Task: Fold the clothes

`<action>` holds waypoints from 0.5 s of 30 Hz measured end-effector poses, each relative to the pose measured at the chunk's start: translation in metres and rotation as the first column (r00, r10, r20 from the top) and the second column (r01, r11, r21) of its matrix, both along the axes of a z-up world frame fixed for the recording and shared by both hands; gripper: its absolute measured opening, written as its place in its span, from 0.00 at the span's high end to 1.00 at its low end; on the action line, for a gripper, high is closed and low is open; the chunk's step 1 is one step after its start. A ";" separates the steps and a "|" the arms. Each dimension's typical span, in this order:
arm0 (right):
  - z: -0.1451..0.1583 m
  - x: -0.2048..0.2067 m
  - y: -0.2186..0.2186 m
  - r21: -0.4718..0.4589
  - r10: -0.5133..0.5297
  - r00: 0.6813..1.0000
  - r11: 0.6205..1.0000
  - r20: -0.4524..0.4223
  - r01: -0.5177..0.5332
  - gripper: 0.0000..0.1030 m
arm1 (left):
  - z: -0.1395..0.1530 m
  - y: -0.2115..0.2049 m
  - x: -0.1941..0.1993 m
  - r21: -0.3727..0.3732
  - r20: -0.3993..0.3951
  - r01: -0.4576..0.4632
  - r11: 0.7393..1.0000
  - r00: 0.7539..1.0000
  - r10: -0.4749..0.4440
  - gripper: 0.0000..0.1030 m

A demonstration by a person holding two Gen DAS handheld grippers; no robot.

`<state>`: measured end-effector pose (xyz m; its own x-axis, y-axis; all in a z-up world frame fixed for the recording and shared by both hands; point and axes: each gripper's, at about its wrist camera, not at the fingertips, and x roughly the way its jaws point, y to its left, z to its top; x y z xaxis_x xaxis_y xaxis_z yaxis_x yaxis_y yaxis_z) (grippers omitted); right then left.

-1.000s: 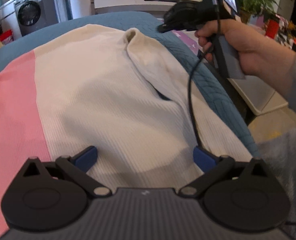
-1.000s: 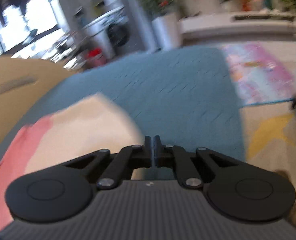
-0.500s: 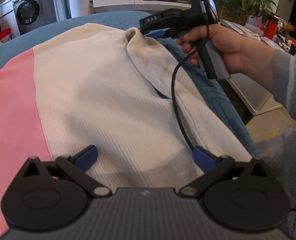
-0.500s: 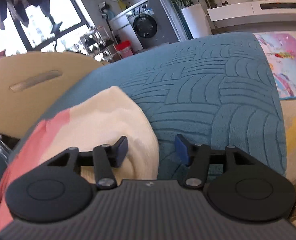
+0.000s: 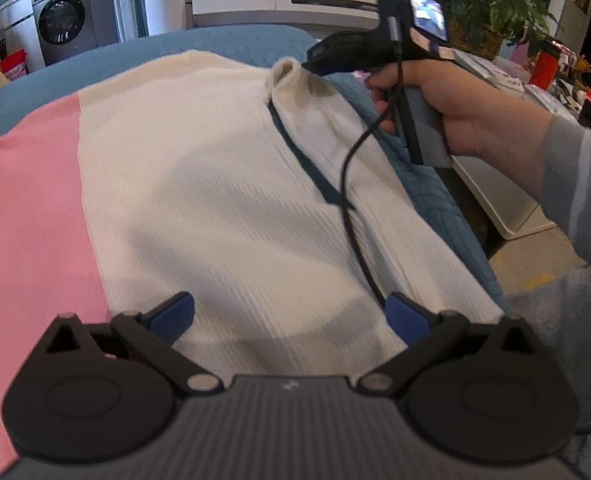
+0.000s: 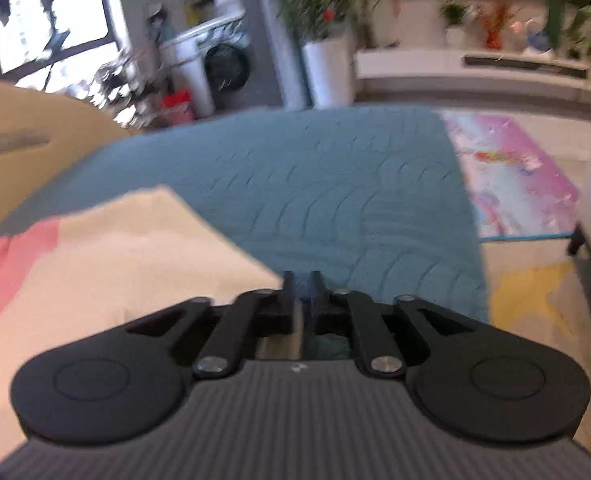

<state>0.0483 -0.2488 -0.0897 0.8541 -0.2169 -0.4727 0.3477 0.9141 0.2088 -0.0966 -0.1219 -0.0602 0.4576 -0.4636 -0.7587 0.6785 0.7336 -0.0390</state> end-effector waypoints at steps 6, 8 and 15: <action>0.054 -0.051 0.057 -0.205 0.119 0.976 0.975 0.180 -0.081 0.46 | 0.048 0.068 0.046 -0.122 0.042 -0.155 0.980 0.986 0.162 0.00; 0.068 -0.076 0.091 -0.318 0.201 0.958 0.939 0.206 -0.128 0.40 | 0.062 0.122 0.075 -0.130 0.059 -0.324 0.937 0.941 0.333 0.00; 0.095 -0.148 0.248 -0.529 0.749 0.663 0.569 0.017 -0.630 0.40 | 0.041 0.246 0.139 -0.068 -0.082 -0.664 0.745 0.748 0.659 0.00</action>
<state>-0.1001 -0.0003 0.0055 0.8942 0.3555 -0.2719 -0.4299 0.8514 -0.3004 0.0428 0.1237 -0.0192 0.6375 -0.1234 -0.7605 0.0197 0.9894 -0.1440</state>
